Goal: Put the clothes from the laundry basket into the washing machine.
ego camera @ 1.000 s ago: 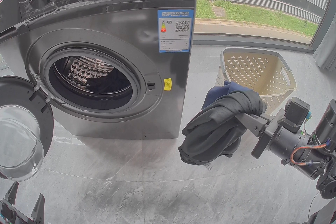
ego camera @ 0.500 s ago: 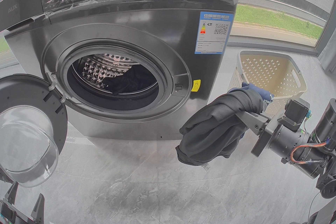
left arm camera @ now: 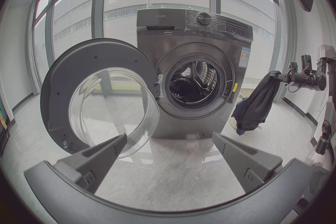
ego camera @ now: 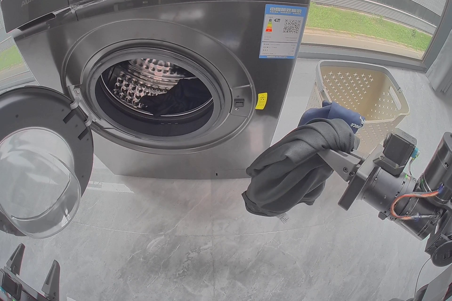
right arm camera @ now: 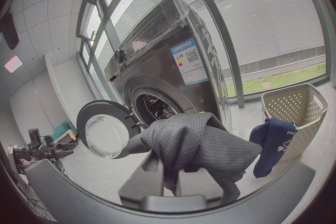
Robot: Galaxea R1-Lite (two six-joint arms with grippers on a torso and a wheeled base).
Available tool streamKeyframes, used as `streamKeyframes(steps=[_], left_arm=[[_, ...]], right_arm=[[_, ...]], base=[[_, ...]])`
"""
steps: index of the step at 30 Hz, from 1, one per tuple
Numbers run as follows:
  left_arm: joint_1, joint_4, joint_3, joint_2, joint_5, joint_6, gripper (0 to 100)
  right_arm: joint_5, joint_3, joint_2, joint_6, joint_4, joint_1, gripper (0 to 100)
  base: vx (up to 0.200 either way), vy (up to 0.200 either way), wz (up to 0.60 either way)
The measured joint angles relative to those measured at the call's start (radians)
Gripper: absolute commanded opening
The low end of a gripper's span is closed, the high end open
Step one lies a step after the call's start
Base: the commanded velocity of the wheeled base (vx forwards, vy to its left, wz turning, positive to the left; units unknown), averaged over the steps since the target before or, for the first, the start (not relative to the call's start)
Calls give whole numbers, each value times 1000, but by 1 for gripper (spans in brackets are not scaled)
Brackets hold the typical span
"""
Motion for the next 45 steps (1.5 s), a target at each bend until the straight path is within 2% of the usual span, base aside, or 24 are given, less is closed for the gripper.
streamKeyframes(steps=[2, 23, 45], left_arm=[[0, 0, 0, 0, 0, 0, 100], [-1, 0, 0, 0, 0, 0, 100], [-1, 0, 0, 0, 0, 0, 100]], right_arm=[[0, 0, 0, 0, 0, -3, 0], [0, -6, 0, 0, -1, -19, 0], [0, 2, 3, 2, 0, -18, 0]], base=[[0, 0, 0], [0, 200, 0], [0, 0, 0]])
